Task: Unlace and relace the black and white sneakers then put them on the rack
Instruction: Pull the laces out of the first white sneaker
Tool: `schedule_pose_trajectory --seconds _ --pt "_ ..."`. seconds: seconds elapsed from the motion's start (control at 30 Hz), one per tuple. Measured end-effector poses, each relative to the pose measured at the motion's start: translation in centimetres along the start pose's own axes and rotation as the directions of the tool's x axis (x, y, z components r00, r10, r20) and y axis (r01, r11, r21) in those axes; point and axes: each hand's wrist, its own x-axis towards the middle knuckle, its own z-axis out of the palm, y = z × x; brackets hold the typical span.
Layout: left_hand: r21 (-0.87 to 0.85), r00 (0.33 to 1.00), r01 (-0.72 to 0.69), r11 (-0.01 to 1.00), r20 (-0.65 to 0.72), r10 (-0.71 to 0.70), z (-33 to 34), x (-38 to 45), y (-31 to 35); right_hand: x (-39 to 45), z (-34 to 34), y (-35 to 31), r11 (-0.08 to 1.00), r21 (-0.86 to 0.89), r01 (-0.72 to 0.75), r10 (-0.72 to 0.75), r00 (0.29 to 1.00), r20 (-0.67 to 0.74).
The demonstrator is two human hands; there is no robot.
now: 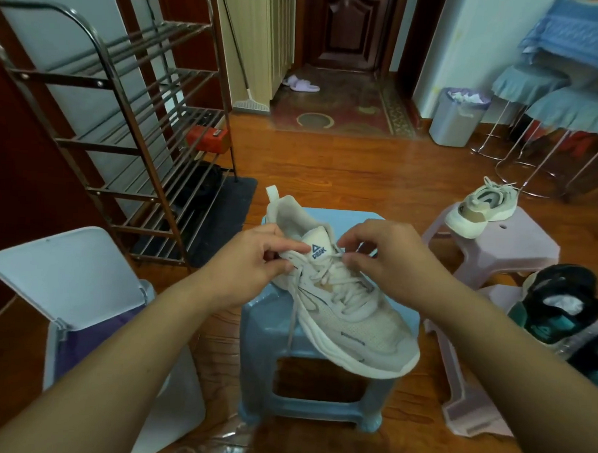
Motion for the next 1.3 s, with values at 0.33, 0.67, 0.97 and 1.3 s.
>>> schedule_pose_trajectory --seconds 0.33,0.67,0.97,1.3 --pt "-0.014 1.000 0.002 1.000 0.012 -0.002 -0.4 0.0 -0.6 0.5 1.1 -0.9 0.987 -0.117 0.111 -0.132 0.973 -0.188" --pt "0.011 1.000 -0.013 1.000 0.024 0.012 -0.1 0.2 0.0 0.2 0.6 -2.2 0.985 -0.067 0.162 -0.165 0.985 -0.048" --pt "0.024 0.999 0.000 1.000 0.032 -0.001 -0.2 0.0 0.0 1.0 -2.4 3.1 0.827 0.146 -0.543 0.561 0.780 -0.279" --pt "-0.001 1.000 -0.001 1.000 -0.003 0.001 0.2 0.2 0.1 0.5 2.6 -2.5 0.858 -0.374 0.352 -0.386 0.922 -0.017"
